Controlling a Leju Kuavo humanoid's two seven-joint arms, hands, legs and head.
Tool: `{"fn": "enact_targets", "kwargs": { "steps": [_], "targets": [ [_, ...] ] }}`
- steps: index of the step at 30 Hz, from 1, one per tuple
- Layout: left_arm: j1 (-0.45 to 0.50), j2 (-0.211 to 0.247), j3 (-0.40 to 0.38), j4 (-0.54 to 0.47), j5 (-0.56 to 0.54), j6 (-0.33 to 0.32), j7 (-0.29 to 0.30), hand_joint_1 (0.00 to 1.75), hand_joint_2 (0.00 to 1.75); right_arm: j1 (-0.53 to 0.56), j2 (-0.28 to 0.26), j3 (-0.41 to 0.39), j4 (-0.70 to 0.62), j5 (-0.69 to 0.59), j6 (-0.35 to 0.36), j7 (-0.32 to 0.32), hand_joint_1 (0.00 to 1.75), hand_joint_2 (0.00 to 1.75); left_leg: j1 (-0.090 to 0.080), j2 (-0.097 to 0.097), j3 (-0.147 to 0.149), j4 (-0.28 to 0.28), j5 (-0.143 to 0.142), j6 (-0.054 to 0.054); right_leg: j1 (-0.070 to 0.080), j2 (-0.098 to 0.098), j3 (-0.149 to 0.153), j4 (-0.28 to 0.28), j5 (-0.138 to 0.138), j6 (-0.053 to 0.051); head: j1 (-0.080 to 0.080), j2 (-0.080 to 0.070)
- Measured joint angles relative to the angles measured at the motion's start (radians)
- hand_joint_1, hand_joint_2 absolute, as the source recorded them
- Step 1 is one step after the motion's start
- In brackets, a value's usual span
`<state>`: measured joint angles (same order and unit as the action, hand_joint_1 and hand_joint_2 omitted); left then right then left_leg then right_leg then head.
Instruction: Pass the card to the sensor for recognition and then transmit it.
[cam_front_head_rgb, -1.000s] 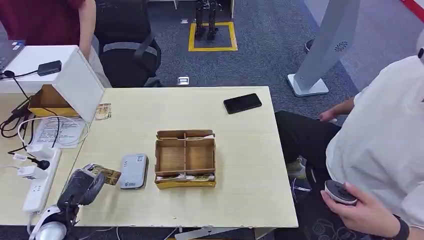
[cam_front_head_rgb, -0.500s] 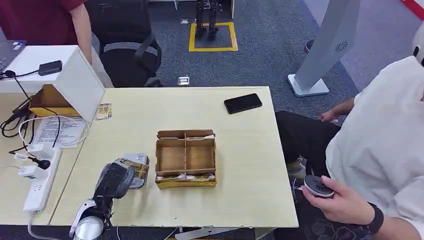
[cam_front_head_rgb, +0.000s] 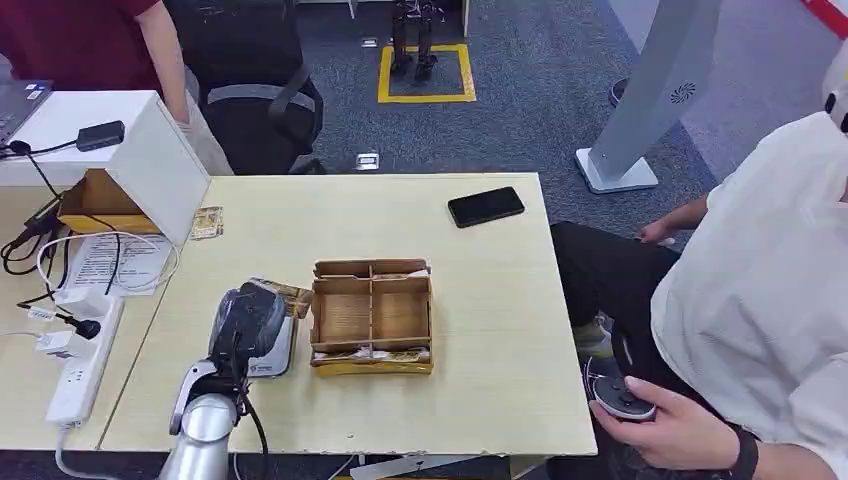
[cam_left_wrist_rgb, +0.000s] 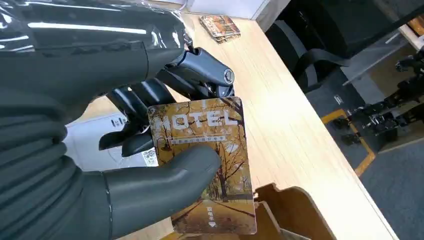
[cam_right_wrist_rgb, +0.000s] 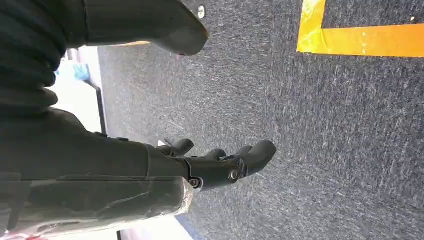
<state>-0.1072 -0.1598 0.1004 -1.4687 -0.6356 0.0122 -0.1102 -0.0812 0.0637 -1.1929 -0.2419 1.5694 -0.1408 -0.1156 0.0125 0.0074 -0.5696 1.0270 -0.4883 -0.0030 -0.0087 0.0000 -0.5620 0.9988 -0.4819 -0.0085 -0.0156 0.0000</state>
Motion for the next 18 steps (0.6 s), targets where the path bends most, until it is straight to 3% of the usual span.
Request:
{"fn": "enact_targets", "kwargs": {
  "steps": [18],
  "targets": [
    [-0.039,-0.015,0.096,0.032,-0.089,0.029,0.006,1.75,1.75,-0.001,0.0,0.003,0.0,0.0,0.002,0.0,0.0,1.75,0.0,0.0,0.0,0.0,0.0,0.0,0.0,0.0,0.0,0.0,0.0,0.0,0.0,0.0]
  ]
}}
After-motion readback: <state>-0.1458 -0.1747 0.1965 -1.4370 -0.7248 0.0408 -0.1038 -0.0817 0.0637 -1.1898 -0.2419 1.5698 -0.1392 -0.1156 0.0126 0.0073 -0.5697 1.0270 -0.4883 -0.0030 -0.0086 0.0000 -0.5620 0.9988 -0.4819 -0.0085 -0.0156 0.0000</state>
